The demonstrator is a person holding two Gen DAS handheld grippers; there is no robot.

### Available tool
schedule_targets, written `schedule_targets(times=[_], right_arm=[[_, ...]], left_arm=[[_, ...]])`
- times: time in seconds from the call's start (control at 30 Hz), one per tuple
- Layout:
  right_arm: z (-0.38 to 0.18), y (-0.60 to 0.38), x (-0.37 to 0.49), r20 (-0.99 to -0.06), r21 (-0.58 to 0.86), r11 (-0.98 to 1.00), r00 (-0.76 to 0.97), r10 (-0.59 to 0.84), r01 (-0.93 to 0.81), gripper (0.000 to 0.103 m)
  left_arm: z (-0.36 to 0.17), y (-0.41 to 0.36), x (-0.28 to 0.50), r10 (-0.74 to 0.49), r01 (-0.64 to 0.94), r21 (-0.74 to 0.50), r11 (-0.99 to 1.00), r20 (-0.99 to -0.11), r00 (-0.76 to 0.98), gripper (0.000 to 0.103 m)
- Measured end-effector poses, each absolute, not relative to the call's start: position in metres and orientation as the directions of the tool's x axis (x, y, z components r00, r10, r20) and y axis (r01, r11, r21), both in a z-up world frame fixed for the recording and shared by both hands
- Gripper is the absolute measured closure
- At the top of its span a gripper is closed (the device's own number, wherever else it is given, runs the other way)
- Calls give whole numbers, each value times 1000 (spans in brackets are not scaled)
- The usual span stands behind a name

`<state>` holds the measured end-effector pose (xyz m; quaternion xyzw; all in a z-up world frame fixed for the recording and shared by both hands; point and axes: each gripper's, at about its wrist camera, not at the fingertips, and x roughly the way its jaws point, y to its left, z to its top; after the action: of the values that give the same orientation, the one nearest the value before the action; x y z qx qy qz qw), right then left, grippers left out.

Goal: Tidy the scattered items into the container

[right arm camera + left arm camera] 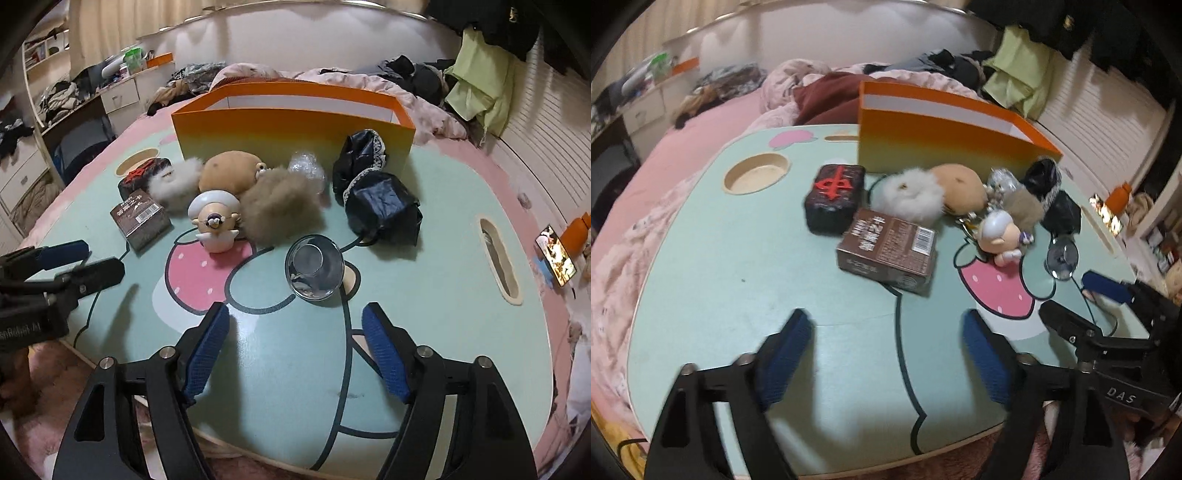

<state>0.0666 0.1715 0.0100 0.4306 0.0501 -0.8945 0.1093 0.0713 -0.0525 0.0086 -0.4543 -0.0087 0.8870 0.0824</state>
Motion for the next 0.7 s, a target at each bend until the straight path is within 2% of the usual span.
schedule_targets(times=[0.03, 0.07, 0.1, 0.7], right_arm=[[8, 172, 66, -786, 1, -971, -600, -150, 241, 13], [6, 172, 65, -791, 1, -970, -593, -150, 244, 7], [4, 175, 63, -795, 0, -973, -590, -140, 231, 1], [0, 180, 59, -788, -5, -970, -598, -146, 244, 0]], left_arm=[[4, -46, 69, 113, -145, -38, -989, -821, -560, 0], [1, -43, 67, 75, -142, 6, -990, -827, -557, 0], [2, -42, 68, 82, -146, 2, -989, -820, -566, 0], [0, -43, 65, 89, -156, 1, -988, -819, -567, 0]])
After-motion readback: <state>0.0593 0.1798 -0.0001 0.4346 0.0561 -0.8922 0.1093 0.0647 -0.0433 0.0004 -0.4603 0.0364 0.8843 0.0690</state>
